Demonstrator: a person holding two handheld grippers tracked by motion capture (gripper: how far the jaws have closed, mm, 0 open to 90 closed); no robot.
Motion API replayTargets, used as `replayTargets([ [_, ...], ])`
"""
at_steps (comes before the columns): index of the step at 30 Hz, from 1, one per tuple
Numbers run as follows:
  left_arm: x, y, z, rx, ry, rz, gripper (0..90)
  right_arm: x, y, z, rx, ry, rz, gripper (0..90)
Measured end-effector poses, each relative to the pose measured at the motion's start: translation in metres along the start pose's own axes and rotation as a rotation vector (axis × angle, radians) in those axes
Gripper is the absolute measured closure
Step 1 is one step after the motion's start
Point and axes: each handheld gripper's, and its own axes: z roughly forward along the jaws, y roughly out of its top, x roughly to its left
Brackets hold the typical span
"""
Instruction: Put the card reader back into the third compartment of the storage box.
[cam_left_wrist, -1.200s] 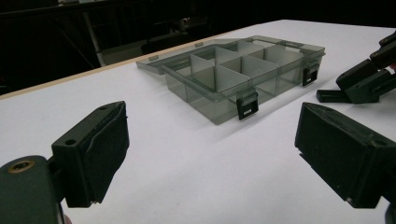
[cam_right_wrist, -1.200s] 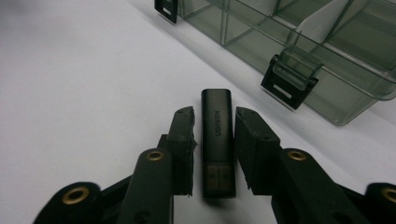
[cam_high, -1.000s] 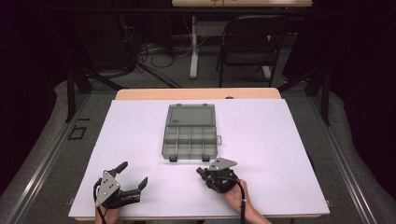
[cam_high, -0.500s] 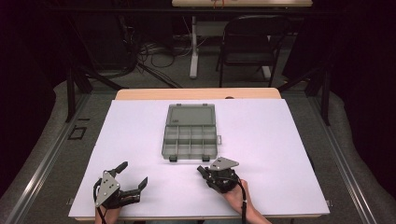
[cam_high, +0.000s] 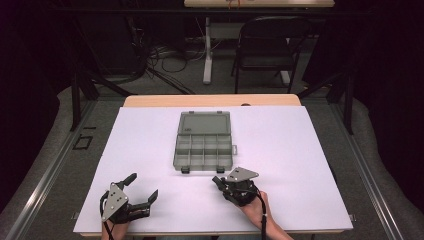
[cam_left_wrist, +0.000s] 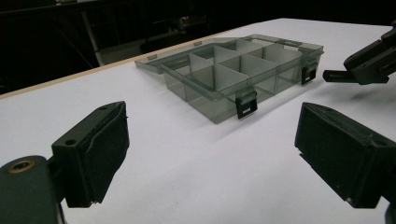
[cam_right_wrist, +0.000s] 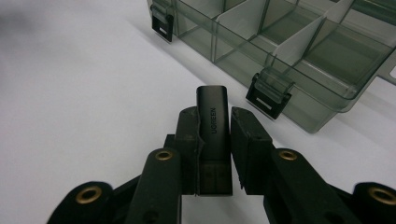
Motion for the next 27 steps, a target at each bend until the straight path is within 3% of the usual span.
replayTargets([
  [27, 0.0, 0.0, -0.001, 0.0, 0.008, -0.001, 10.1, -0.011, 0.009, -0.019, -0.057, -0.031, 0.007, 73.5],
])
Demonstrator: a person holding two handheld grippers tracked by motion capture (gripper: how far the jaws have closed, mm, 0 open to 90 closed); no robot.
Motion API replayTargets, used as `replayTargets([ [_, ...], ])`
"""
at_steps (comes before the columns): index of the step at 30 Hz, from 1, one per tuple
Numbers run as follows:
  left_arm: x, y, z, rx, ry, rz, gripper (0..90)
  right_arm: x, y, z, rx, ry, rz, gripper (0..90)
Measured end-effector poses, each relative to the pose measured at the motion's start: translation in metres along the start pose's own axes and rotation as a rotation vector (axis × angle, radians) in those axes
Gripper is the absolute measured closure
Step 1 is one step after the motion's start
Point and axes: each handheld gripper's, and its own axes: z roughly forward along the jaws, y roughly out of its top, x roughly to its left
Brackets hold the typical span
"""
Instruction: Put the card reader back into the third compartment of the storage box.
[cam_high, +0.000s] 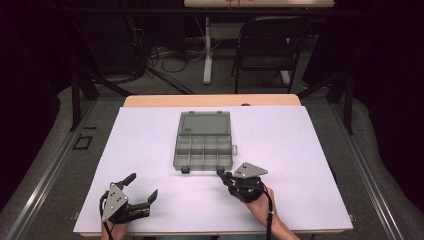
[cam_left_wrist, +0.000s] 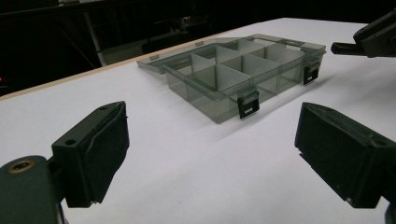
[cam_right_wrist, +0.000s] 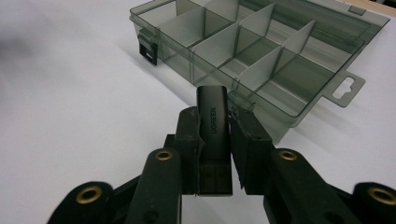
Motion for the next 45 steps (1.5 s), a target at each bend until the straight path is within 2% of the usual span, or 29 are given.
replayTargets([
  [27, 0.0, 0.0, 0.0, 0.002, 0.005, 0.002, 10.1, -0.016, 0.011, -0.014, -0.049, -0.049, 0.009, 73.6],
  [45, 0.001, 0.0, -0.001, 0.003, 0.008, 0.003, 10.1, -0.023, 0.019, -0.015, -0.067, -0.07, 0.001, 73.6],
])
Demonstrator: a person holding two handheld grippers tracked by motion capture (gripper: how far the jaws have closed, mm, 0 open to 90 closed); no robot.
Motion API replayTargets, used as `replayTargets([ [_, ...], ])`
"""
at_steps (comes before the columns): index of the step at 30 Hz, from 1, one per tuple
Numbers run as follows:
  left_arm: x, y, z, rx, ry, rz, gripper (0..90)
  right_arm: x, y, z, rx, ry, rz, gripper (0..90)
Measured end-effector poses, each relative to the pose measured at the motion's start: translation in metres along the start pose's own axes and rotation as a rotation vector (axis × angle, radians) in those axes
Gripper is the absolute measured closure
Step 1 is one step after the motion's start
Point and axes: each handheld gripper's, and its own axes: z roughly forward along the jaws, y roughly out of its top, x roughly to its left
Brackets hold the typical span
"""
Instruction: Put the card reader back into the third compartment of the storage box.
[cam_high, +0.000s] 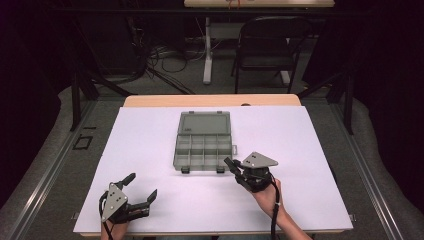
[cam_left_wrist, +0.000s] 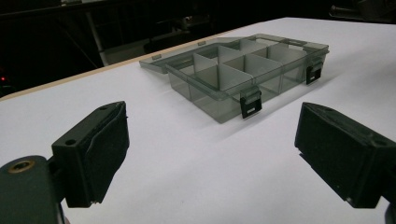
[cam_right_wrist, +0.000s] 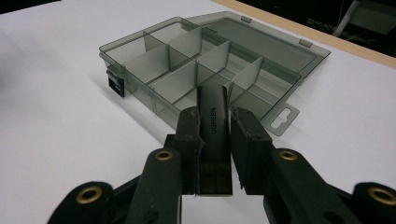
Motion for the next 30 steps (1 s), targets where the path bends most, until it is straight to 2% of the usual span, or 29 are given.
replayTargets([
  [30, 0.001, 0.0, 0.0, 0.0, 0.002, 0.002, 10.1, -0.01, 0.016, 0.005, -0.005, -0.02, -0.007, 73.6],
])
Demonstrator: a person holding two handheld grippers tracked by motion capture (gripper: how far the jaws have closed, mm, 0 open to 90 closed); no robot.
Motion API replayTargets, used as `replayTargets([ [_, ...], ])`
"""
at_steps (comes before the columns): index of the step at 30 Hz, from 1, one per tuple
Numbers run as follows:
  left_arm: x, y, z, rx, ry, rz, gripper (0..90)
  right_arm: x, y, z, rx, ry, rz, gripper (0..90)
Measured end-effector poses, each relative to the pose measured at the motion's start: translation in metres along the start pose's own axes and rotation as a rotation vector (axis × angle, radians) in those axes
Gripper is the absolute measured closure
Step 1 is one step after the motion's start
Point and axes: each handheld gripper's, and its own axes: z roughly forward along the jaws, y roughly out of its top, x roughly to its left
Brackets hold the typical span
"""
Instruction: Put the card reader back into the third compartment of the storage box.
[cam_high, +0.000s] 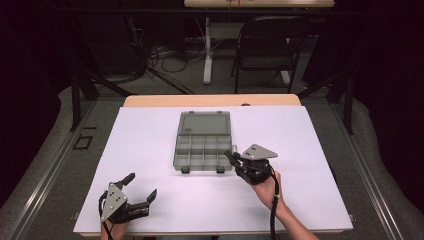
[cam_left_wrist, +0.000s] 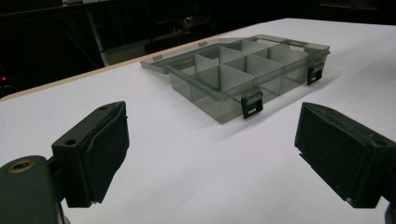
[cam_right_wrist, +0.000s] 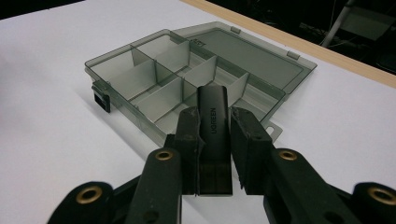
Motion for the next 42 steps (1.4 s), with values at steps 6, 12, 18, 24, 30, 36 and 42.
replayTargets([
  [6, 0.0, 0.0, 0.0, -0.001, -0.001, -0.003, 10.1, -0.002, 0.004, 0.005, 0.004, 0.001, -0.005, 73.6],
  [12, 0.0, 0.0, 0.0, -0.002, -0.002, -0.005, 10.1, -0.005, 0.01, 0.01, 0.004, 0.007, -0.001, 73.6],
  [18, 0.001, 0.0, 0.0, -0.004, 0.002, -0.007, 10.1, -0.005, 0.016, 0.017, 0.012, 0.006, -0.004, 73.5],
  [24, 0.001, 0.0, 0.0, -0.004, 0.0, -0.006, 10.1, -0.007, 0.021, 0.024, 0.015, 0.008, -0.006, 73.6],
  [30, 0.0, 0.0, 0.0, -0.002, -0.003, -0.002, 10.1, -0.007, 0.029, 0.031, 0.017, 0.015, -0.008, 73.5],
  [36, 0.0, 0.0, 0.0, -0.01, -0.002, -0.006, 10.1, -0.006, 0.035, 0.04, 0.02, 0.02, -0.01, 73.5],
  [42, 0.001, 0.0, 0.0, -0.007, -0.003, -0.002, 10.1, -0.007, 0.039, 0.049, 0.033, 0.027, -0.005, 73.6],
])
